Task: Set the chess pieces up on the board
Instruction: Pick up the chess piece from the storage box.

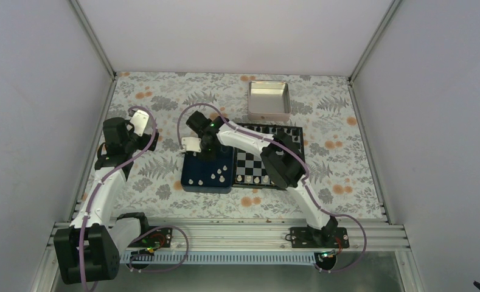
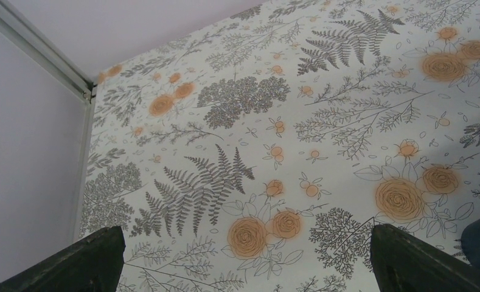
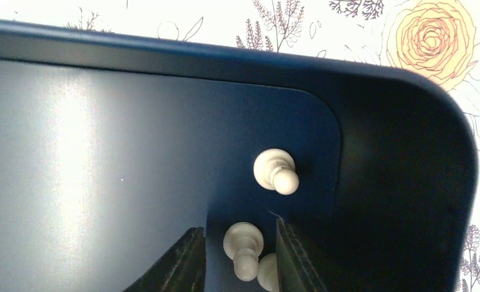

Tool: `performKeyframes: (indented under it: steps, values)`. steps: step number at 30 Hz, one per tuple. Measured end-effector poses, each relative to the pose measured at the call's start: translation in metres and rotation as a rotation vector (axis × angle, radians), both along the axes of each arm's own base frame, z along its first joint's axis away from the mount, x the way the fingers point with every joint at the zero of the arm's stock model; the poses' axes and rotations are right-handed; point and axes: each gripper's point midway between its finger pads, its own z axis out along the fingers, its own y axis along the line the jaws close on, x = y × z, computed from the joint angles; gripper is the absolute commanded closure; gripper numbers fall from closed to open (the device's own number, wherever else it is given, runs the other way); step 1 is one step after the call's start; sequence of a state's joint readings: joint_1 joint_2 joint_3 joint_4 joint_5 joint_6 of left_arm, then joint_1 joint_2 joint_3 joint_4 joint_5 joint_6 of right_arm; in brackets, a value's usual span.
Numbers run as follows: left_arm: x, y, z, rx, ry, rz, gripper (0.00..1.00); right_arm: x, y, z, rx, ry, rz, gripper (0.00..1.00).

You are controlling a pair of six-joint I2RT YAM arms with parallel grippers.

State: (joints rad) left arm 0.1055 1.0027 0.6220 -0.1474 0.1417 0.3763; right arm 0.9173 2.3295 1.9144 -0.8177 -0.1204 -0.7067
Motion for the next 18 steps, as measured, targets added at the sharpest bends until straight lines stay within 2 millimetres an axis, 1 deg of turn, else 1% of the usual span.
performKeyframes:
  steps: [3,6,12,14,16,18]
  values:
    - [0.000,0.000,0.000,-0.001,0.000,-0.001,0.00,-0.001,-0.001,-0.002,-0.002,0.003,0.000,0.84]
    - [0.000,0.001,0.000,-0.001,0.000,0.003,0.00,-0.002,-0.003,-0.004,-0.010,0.006,0.001,0.91]
    - [0.000,0.001,0.000,-0.001,0.000,0.002,0.00,-0.004,-0.005,-0.003,-0.012,0.013,0.000,0.95]
    - [0.000,0.001,0.000,-0.001,0.000,0.002,0.00,-0.010,-0.011,-0.002,-0.019,0.027,0.001,0.96]
    - [0.000,0.001,0.000,-0.002,0.000,0.002,0.00,-0.017,-0.016,0.003,-0.021,0.043,0.003,0.96]
    - [0.000,0.001,0.000,-0.002,0.000,0.001,0.00,-0.020,-0.020,0.013,-0.015,0.047,0.003,0.96]
